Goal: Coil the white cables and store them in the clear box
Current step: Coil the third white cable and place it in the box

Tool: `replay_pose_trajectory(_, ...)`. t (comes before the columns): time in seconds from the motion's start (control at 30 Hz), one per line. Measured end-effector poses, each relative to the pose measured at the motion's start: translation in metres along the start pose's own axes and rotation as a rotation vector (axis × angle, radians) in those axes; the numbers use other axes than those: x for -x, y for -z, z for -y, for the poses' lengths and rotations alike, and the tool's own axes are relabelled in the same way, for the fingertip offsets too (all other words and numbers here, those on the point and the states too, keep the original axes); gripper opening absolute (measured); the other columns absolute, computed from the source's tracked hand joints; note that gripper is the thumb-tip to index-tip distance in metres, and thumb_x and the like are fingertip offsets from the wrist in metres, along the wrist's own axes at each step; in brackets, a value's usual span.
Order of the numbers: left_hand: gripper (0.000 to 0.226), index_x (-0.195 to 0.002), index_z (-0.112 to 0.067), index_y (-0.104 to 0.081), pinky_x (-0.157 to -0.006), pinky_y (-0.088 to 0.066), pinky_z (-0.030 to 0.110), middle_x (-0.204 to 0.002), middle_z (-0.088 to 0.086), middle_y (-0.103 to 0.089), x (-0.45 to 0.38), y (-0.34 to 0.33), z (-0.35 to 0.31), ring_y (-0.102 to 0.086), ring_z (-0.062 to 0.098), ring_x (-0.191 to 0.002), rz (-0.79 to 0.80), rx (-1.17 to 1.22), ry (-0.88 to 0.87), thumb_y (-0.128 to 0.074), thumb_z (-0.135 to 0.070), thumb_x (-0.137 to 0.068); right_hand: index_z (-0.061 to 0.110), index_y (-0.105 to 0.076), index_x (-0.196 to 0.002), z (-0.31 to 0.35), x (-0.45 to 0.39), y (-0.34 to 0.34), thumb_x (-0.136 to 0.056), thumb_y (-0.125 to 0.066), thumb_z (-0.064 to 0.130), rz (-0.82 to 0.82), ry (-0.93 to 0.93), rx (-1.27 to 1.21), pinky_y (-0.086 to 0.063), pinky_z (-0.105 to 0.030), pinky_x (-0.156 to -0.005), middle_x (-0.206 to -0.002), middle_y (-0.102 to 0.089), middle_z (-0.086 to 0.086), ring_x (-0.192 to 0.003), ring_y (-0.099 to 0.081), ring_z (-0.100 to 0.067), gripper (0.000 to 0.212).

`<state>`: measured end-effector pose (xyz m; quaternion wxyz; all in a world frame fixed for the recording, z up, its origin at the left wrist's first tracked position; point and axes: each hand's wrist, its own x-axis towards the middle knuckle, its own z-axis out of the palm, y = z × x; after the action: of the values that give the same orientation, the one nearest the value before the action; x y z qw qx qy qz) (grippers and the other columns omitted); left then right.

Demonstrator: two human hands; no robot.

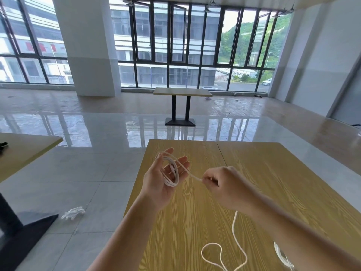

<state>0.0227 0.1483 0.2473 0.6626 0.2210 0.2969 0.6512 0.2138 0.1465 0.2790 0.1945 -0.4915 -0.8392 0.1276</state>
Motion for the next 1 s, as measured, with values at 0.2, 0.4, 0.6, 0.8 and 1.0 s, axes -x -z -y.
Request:
replay_pose_trajectory(0.2, 0.032, -0.113, -0.016, -0.061, -0.072, -0.056, 0.040, -0.078, 0.012, -0.062, -0.004, -0.005, 0.001, -0.065, 0.025, -0.071, 0.054, 0.141, 0.014, -0.040, -0.038, -0.104, 0.015, -0.071, -0.088, 0.010, 0.008, -0.001, -0.101, -0.050, 0.023, 0.066, 0.008, 0.000, -0.041, -0.019, -0.049, -0.063, -0.061, 0.010, -0.052, -0.054, -0.005, 0.026)
replay_pose_trajectory(0.4, 0.032, -0.102, -0.017, -0.058, -0.047, -0.039, 0.026, -0.068, 0.005, -0.049, -0.018, 0.007, 0.000, -0.046, 0.014, -0.052, -0.118, 0.151, -0.034, -0.037, -0.041, -0.104, 0.012, -0.067, -0.080, 0.020, 0.018, 0.005, -0.102, -0.051, 0.027, 0.180, 0.081, -0.021, -0.040, -0.017, -0.049, -0.057, -0.053, 0.006, -0.045, -0.048, -0.002, 0.030)
replay_pose_trajectory(0.6, 0.036, -0.101, -0.014, -0.058, -0.052, -0.036, 0.026, -0.069, 0.004, -0.047, -0.032, 0.036, -0.009, -0.043, 0.013, -0.056, -0.366, -0.010, -0.074, -0.037, -0.044, -0.104, 0.020, -0.074, -0.099, 0.022, 0.026, 0.017, -0.102, -0.053, 0.024, 0.276, 0.129, -0.076, -0.043, -0.017, -0.050, -0.057, -0.055, 0.010, -0.046, -0.050, -0.002, 0.022)
replay_pose_trajectory(0.8, 0.036, -0.101, -0.015, -0.062, -0.055, -0.041, 0.031, -0.074, 0.005, -0.049, -0.025, 0.028, 0.000, -0.046, 0.016, -0.061, -0.242, -0.401, -0.030, -0.040, -0.043, -0.104, 0.026, -0.075, -0.105, 0.029, 0.021, 0.030, -0.100, -0.057, 0.025, 0.223, 0.152, -0.196, -0.042, -0.020, -0.048, -0.056, -0.058, 0.016, -0.046, -0.046, -0.003, 0.019)
replay_pose_trajectory(1.0, 0.043, -0.110, -0.018, -0.065, -0.049, -0.043, 0.028, -0.075, 0.004, -0.056, -0.004, 0.005, 0.004, -0.052, 0.015, -0.061, 0.100, -0.490, 0.162, -0.040, -0.052, -0.100, 0.028, -0.075, -0.100, 0.033, 0.006, 0.041, -0.099, -0.058, 0.023, 0.028, 0.151, -0.254, -0.040, -0.013, -0.046, -0.051, -0.056, 0.017, -0.043, -0.048, -0.001, 0.018)
